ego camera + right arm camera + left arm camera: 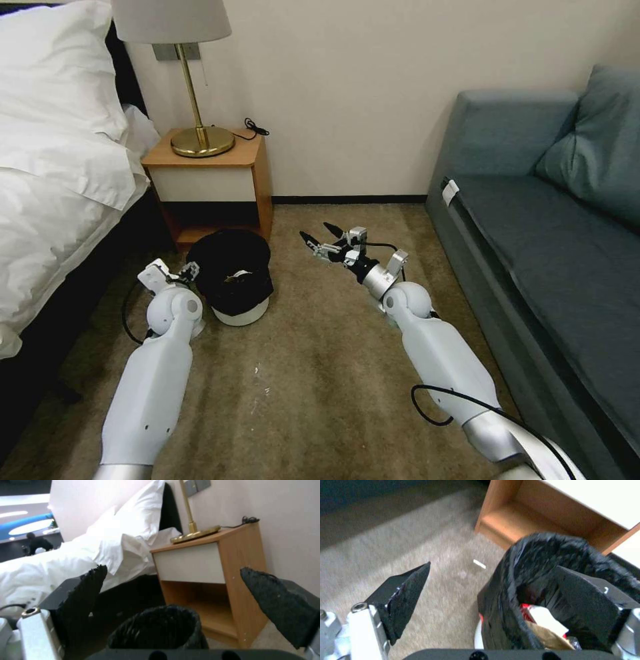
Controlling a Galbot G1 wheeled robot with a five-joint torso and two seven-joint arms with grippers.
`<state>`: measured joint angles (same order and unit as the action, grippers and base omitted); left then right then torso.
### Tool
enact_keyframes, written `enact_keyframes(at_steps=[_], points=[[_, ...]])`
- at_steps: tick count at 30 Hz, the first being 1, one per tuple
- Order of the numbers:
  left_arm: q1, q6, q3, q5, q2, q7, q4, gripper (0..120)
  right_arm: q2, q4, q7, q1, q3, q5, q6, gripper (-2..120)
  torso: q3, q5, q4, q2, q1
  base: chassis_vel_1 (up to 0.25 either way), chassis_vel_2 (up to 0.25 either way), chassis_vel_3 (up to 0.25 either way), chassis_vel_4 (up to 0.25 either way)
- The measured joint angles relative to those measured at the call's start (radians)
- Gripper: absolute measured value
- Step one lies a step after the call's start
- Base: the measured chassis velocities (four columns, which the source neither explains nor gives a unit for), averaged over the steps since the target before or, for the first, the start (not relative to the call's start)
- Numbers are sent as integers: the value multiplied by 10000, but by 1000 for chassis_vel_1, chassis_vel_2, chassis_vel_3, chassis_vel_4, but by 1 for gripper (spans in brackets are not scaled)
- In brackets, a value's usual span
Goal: Pick up the trash bin, then pick up the garbage on the floor and place it into the trash bin.
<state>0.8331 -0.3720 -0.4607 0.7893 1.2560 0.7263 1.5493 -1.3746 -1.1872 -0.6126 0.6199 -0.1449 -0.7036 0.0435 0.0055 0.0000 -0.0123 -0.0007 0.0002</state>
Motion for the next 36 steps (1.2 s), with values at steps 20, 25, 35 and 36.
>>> enact_keyframes(at_steps=[20,25,35,36], points=[[2757,1811,-49,-893,-3808,-4143,3079,100,546,-1041,5213,-162,-306,-1426,-1876,100,0,-2,2,1,0,0,0,0,0],[3031,2019,41,-130,-5038,-4920,3341,100,671,-1258,6231,-190,-189,-2065,-2500,100,0,0,3,1,0,0,0,0,0],[2934,1964,192,99,-5364,-4962,3658,100,882,-1259,6760,-135,-105,-2272,-2759,100,1,0,1,0,0,0,0,0,0],[2907,1925,228,100,-5309,-4897,3689,100,909,-1245,6774,-136,-89,-2236,-2765,100,2,-1,0,1,0,0,0,0,0]])
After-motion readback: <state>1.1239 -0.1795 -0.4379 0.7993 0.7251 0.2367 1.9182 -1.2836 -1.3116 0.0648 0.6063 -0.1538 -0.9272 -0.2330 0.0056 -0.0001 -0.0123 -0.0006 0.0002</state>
